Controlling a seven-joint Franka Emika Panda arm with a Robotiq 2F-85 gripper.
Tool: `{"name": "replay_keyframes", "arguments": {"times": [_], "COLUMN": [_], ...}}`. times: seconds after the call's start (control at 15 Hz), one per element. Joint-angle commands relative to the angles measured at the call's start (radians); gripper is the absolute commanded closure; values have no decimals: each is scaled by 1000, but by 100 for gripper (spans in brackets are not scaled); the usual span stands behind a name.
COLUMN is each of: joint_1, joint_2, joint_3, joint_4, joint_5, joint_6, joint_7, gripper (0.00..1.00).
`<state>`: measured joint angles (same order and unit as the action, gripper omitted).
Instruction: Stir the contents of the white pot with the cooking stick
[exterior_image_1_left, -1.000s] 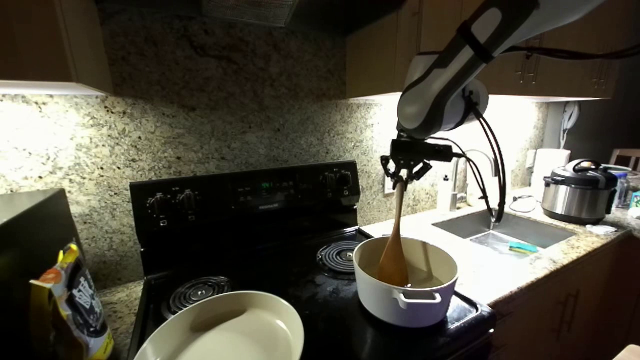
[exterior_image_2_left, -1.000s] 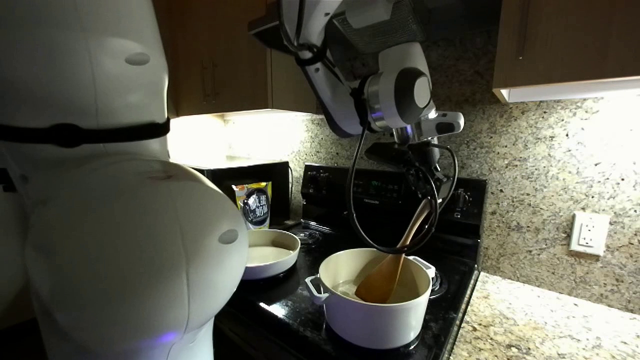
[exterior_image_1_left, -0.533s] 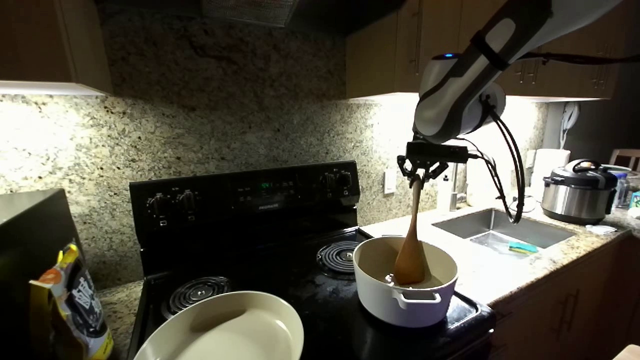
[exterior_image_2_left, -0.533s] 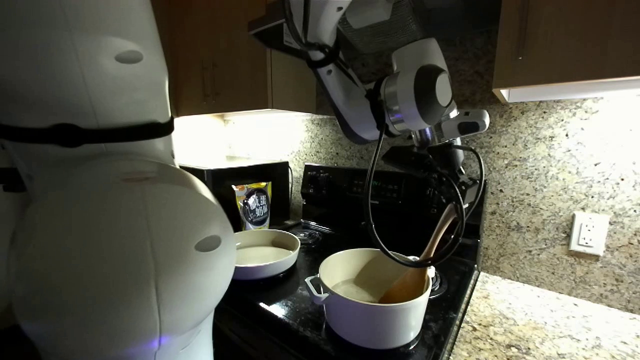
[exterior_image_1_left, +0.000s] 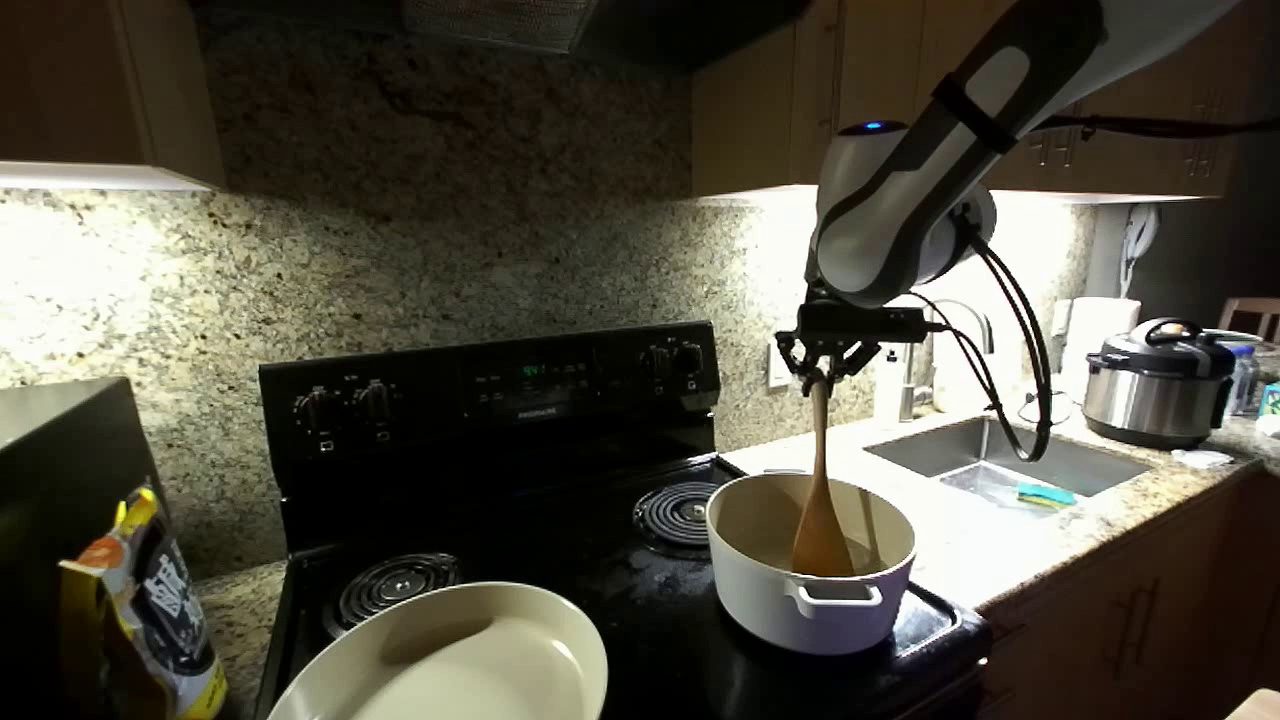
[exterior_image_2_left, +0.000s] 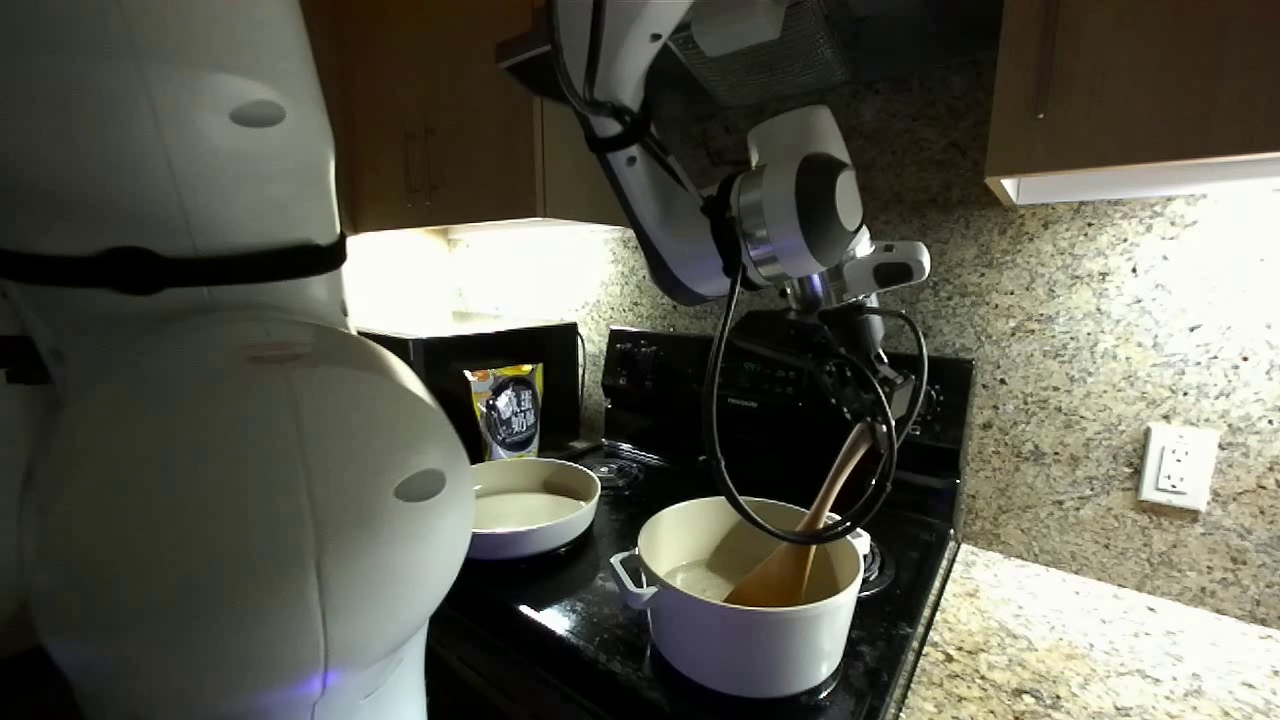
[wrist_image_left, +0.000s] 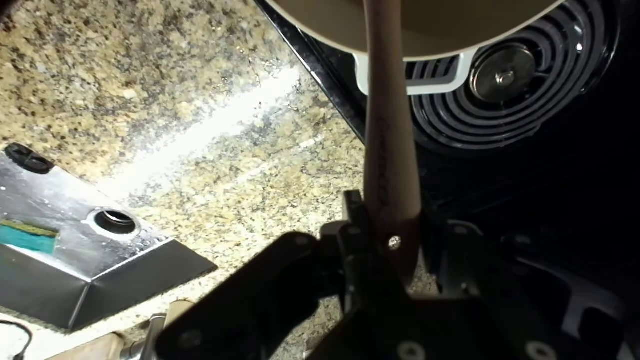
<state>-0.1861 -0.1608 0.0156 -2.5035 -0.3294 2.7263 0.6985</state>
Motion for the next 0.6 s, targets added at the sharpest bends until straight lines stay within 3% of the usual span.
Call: {"name": "replay_keyframes", "arguments": {"times": [0.0, 0.53], "joint_1": [16, -3], "joint_2": [-26, 61], "joint_3": [16, 22], "joint_4": [-24, 73], "joint_5": [-1, -38], "joint_6": [17, -4], "joint_7": [5, 98], "gripper": [93, 93]}}
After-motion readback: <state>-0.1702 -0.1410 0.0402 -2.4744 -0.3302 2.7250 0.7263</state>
